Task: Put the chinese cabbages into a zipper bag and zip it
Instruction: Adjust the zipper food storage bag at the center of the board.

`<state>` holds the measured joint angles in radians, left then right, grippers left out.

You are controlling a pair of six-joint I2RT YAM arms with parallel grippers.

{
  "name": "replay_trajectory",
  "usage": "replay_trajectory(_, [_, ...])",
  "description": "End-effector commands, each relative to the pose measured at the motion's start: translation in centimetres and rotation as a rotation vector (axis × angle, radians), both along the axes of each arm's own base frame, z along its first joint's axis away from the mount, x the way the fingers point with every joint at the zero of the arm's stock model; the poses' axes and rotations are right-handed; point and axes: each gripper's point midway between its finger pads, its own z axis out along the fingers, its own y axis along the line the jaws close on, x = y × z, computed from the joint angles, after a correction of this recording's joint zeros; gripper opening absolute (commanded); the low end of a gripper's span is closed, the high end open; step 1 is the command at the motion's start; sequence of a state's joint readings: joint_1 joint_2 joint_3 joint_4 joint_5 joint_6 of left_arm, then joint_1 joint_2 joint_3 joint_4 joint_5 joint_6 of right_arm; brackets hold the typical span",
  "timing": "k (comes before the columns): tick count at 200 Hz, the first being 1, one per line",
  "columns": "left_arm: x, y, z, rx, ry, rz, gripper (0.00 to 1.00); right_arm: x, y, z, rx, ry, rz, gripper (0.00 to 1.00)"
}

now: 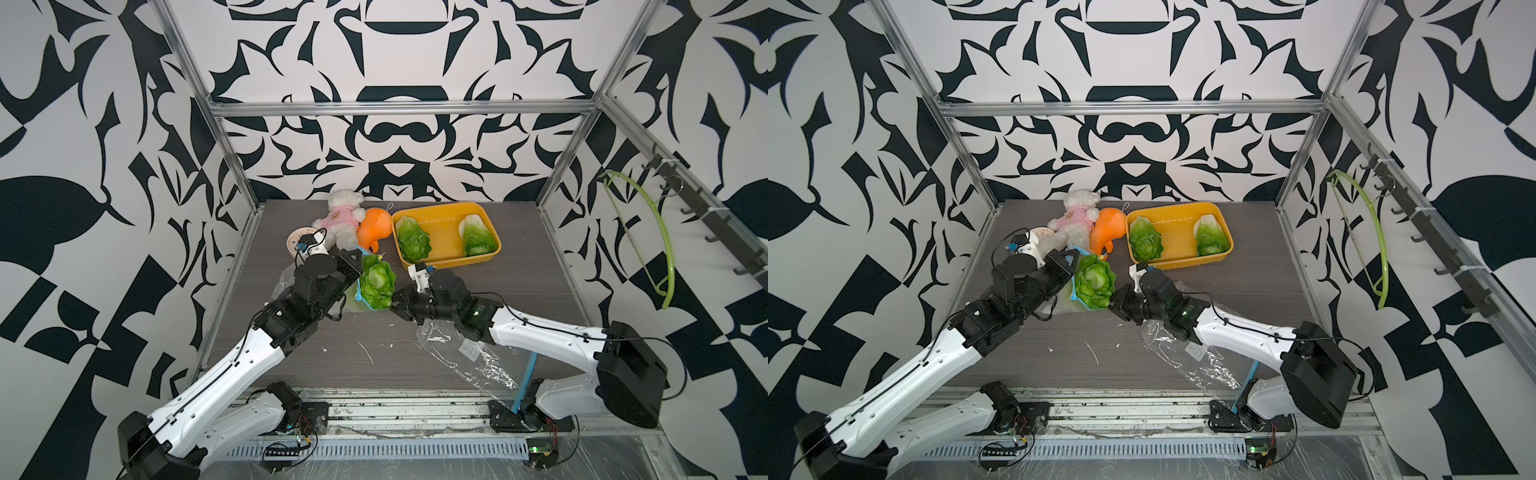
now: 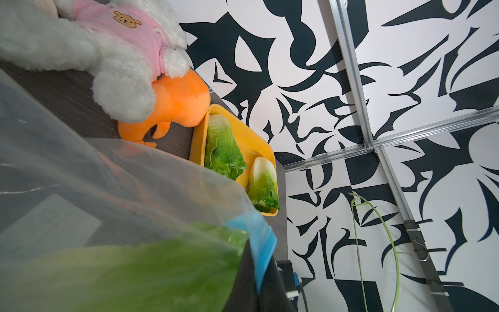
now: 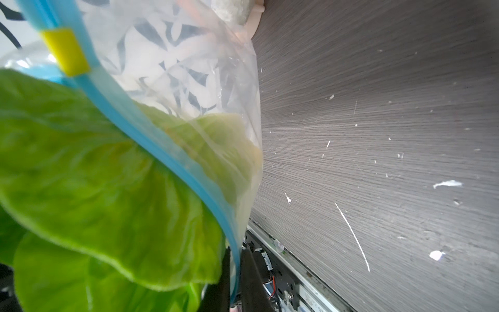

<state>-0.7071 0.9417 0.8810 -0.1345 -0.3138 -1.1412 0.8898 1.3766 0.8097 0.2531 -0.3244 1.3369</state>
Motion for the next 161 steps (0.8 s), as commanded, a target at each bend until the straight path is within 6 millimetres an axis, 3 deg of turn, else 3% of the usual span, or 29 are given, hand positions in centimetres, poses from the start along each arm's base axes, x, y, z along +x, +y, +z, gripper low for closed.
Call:
replay_trajectory(1, [-0.1,0.2,0.9,-0.034,-0.031,0.007,0.00,0.5,0.4,2.6,0.050,-0.071,-0.004,0.02])
replay_trajectory(31, [-0.2,0.8,0.6,0.008,-0.029,0.025,0.00,0.6,-0.3,3.7,0.010,-0.121,-0.008,0.00])
replay_trajectory(70, [-0.5,1.1,0.7,0.034,-0.035,0.021,0.00,0.7,-0.9,6.7,-0.049,-0.212,0.009,0.00])
replay_trajectory(128, [-1.7,2.6,3.2,0.122,-0.085,0.015,0.00,0.6,-1.5,13.8,-0.103,-0.363,0.050,0.00])
replay_trajectory(161, [-2.0,3.2,4.3,0.157,-0.104,0.019,0.00,1.1,-1.4,15.1,-0.161,-0.395,0.069,0.00])
